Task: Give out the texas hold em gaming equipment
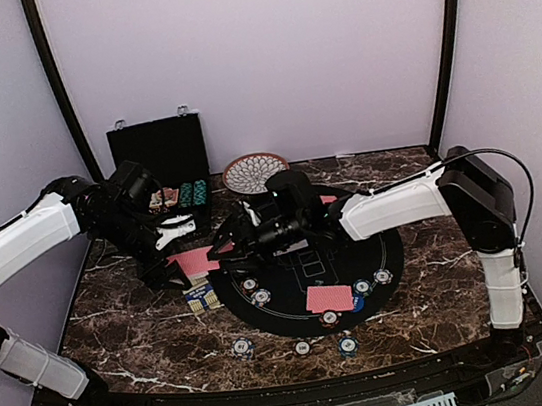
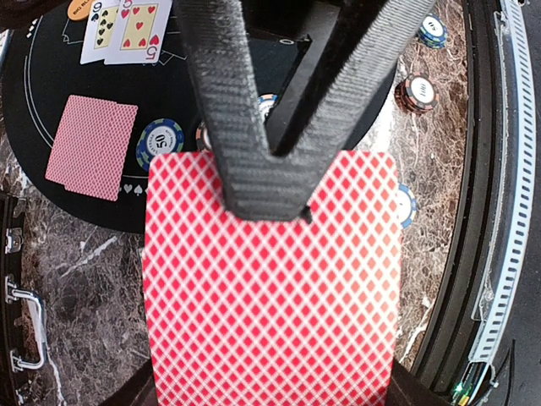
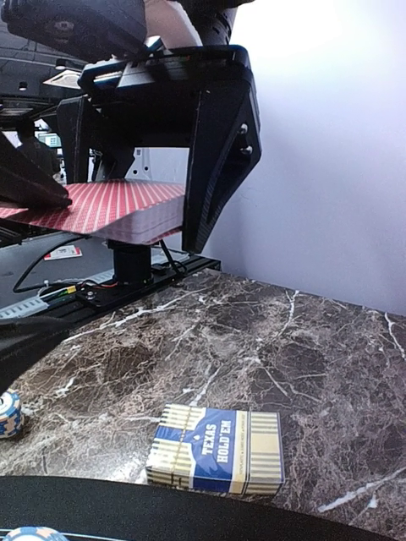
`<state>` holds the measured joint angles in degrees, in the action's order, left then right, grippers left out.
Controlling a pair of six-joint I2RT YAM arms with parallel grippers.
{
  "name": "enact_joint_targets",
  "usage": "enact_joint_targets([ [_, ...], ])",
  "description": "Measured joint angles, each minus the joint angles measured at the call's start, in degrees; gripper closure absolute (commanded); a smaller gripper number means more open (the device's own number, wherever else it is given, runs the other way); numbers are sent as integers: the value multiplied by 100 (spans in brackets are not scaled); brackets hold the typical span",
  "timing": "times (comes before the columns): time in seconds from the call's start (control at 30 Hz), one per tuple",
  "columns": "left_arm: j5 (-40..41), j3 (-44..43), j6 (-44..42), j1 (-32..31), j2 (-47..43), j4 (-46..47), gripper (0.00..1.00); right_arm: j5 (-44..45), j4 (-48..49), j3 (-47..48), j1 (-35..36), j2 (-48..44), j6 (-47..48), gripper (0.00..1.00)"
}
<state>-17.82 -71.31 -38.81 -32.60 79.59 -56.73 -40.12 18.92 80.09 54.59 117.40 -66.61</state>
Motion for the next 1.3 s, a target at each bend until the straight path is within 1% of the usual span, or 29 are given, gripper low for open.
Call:
enact_joint_targets([
  [0.37, 52, 0, 0, 0, 0, 0, 100, -116, 214, -9, 28, 0, -232, 76],
  [0.7, 94, 0, -2, 0, 0, 2, 100, -210, 254, -92, 26, -199, -313, 100],
  [0.87, 87, 0, -2, -9, 0, 13, 100, -214, 219, -214, -9, -369, -264, 100],
  [1.0, 94, 0, -4, -17, 0, 13, 100, -212, -48, -295, -90, -518, -103, 100],
  [1.3, 177, 0, -4, -17, 0, 4, 100, 2, -1257, -645, -625, -1440, 627, 100],
])
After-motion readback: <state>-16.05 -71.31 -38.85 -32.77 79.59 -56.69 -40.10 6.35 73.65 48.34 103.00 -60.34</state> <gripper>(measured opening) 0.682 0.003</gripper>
